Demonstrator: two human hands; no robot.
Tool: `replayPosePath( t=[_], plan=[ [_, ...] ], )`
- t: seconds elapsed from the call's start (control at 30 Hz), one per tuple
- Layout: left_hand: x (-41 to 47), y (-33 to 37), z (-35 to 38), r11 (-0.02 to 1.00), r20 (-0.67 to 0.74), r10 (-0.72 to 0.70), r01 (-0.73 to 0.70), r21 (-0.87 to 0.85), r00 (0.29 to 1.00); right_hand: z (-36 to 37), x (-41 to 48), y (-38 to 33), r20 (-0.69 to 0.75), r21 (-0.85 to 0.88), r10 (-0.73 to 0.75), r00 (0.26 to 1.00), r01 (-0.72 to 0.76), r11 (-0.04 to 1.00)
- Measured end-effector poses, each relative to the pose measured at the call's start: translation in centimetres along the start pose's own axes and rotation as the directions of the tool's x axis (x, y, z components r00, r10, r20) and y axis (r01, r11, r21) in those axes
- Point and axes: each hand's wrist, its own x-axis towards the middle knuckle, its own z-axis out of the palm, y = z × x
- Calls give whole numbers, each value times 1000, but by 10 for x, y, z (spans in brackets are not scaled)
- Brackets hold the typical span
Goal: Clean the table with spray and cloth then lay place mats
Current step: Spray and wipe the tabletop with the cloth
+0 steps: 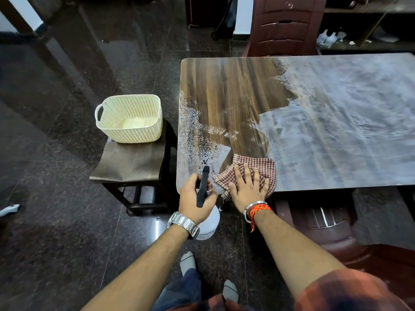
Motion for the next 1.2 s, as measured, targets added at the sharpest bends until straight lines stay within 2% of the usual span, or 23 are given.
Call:
replayPosePath(
  t=[0.37,0.47,0.63,0.77,0.83,0.9,0.97,1.0,1.03,1.07,1.1,1.13,1.17,1.2],
  plan=[
    [10,-1,0,998,29,12,-14,65,999,0,-2,-4,-14,-18,13,1000,-14,1000],
    [12,0,-2,999,9,-19,18,50,1000,-2,-2,-6,-15,-12,20,1000,-20,1000],
    [15,6,-2,991,-25,-30,33,126,999,-1,-3,-16,-9,4,48,999,-48,999],
    [18,-1,-14,993,44,-116,115,28,992,1,3,-30,-5,3,29,1000,-29,1000],
    [23,-5,-24,987,50,-154,155,-27,987,4,2,-42,27,-54,-68,997,70,996],
    [28,-6,-30,986,28,-163,164,-34,986,6,2,-66,99,-123,-267,959,278,953],
    [31,-6,-36,991,0,-136,136,0,991,4,8,-90,190,-169,-538,822,567,806],
    [34,-4,-40,992,1,-128,128,1,992,4,14,-98,178,-196,-637,750,662,724],
    [38,-5,-43,991,4,-131,131,-11,991,3,24,-102,192,-190,-689,699,715,673],
    [42,-4,-47,990,20,-139,139,-19,990,1,38,-99,224,-172,-699,679,733,658],
    [47,-3,-50,988,31,-151,151,-20,988,-2,54,-91,226,-164,-667,710,702,693],
    [51,-1,-53,987,43,-160,161,-26,986,-6,69,-77,177,-180,-590,788,615,768],
    [55,2,-56,986,46,-160,162,-46,986,-12,88,-60,92,-196,-463,881,472,860],
    [61,3,-58,986,49,-149,152,-61,988,-18,105,-40,5,-184,-278,961,274,944]
  ],
)
